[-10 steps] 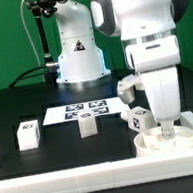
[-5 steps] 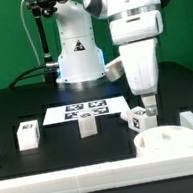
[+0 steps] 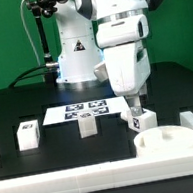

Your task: Assemble stool

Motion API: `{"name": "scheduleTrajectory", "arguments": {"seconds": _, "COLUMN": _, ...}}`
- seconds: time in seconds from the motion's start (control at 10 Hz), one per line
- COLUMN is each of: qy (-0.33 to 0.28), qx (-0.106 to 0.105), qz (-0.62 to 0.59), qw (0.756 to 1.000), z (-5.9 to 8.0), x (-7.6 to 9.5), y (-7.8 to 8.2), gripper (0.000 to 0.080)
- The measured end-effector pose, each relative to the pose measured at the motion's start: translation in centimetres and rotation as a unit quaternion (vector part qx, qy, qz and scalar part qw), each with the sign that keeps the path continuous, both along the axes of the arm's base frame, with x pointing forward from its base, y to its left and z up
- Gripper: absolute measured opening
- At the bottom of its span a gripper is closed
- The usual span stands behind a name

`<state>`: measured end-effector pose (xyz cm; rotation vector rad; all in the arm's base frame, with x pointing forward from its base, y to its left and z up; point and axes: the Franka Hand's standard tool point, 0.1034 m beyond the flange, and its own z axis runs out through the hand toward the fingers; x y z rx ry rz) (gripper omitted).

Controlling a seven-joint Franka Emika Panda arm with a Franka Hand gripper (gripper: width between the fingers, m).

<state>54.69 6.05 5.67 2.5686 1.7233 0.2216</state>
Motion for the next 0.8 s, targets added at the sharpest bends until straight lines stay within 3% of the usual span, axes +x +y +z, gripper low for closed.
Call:
{"name": "scheduleTrajectory", "arguments": {"seconds": 0.3, "qy": 0.009, "qx": 0.023, "qz": -0.174, "qw": 0.984, "z": -0.36, "x": -0.20, "y": 0.88, "gripper": 0.0649}}
{"name": "scheduleTrajectory", "arguments": {"seconds": 0.5, "qy": 0.014, "qx": 0.033, "qz": -0.227, "qw": 0.973, "z": -0.63, "x": 0.06, "y": 0.07, "gripper": 0.0649}}
{"name": "scheduleTrajectory", "arguments": {"seconds": 0.8, "qy": 0.023, "qx": 0.054, "qz": -0.341, "qw": 0.938, "z": -0.68, "x": -0.04, "y": 0.51, "gripper": 0.0649}}
